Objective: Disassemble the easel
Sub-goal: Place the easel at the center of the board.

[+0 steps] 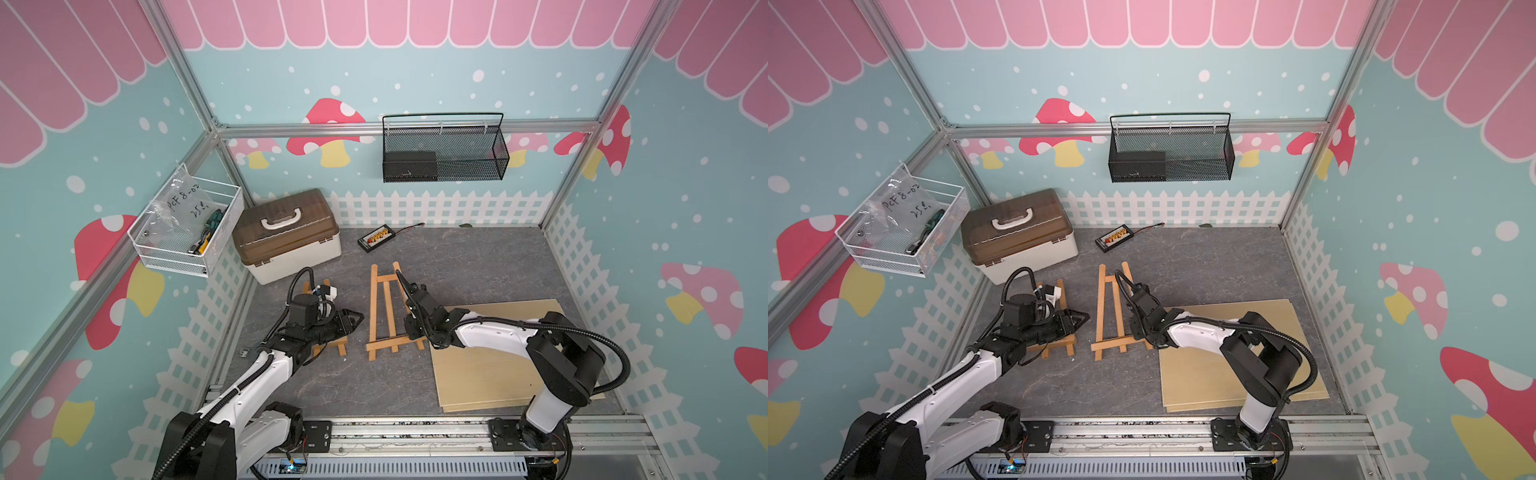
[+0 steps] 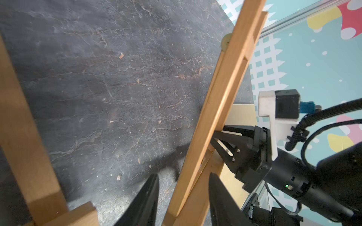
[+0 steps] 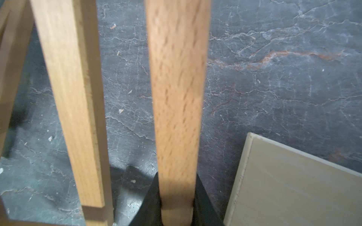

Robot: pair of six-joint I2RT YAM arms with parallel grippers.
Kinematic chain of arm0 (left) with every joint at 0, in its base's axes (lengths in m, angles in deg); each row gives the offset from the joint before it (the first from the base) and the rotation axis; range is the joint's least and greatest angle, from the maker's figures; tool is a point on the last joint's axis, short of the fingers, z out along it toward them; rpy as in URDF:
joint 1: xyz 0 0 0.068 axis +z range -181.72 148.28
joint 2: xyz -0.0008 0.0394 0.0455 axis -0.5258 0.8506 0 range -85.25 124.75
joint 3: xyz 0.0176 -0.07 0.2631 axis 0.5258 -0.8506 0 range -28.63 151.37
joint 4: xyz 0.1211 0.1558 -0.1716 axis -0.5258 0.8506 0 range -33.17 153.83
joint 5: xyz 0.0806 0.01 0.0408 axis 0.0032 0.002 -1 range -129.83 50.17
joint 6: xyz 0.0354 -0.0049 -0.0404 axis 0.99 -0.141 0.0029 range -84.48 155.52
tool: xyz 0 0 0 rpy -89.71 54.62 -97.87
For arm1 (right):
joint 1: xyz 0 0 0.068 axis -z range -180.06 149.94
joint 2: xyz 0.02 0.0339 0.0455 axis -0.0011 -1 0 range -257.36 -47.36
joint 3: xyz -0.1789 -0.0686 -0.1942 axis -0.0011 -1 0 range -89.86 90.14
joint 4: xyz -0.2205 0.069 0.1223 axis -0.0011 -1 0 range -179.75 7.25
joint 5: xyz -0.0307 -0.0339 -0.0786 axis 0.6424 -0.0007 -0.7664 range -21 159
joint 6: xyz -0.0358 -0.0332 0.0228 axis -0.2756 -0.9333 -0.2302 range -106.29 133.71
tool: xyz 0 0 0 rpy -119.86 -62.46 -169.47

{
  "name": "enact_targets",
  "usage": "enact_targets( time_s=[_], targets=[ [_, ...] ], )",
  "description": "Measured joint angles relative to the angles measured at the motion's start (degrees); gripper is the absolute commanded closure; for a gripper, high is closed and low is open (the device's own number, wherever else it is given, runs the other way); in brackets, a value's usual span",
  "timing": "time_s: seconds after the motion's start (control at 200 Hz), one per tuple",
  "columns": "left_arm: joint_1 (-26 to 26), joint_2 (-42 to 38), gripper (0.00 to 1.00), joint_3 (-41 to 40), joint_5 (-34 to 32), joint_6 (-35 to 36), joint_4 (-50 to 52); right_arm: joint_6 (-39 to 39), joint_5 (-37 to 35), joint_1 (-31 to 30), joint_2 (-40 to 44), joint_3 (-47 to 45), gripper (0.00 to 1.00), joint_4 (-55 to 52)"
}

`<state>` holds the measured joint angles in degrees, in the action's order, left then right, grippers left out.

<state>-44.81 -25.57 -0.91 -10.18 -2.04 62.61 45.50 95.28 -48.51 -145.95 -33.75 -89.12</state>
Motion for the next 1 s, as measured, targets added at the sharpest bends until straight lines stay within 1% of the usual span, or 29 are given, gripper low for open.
enact_targets(
  time_s=[0.11,0.44,0.76,1.001],
  targets=[
    [0.5,-0.8,0.39,0.8,-0.5,1.2,2.6,0.4,-0.2,0.0,-3.3,3.8,0.82,-2.5],
    [1.8,-1.1,0.36,2.6,-0.7,3.1,6.6,1.6,0.2,0.0,-10.8,13.2,0.80,-8.9],
    [2.4,0.1,0.34,4.0,-0.7,4.4,7.7,2.0,0.3,0.0,-12.0,15.2,0.75,-11.2],
    [2.5,2.4,0.34,5.4,-0.7,4.9,7.7,3.1,0.3,0.0,-13.7,15.5,0.73,-10.2]
  ],
)
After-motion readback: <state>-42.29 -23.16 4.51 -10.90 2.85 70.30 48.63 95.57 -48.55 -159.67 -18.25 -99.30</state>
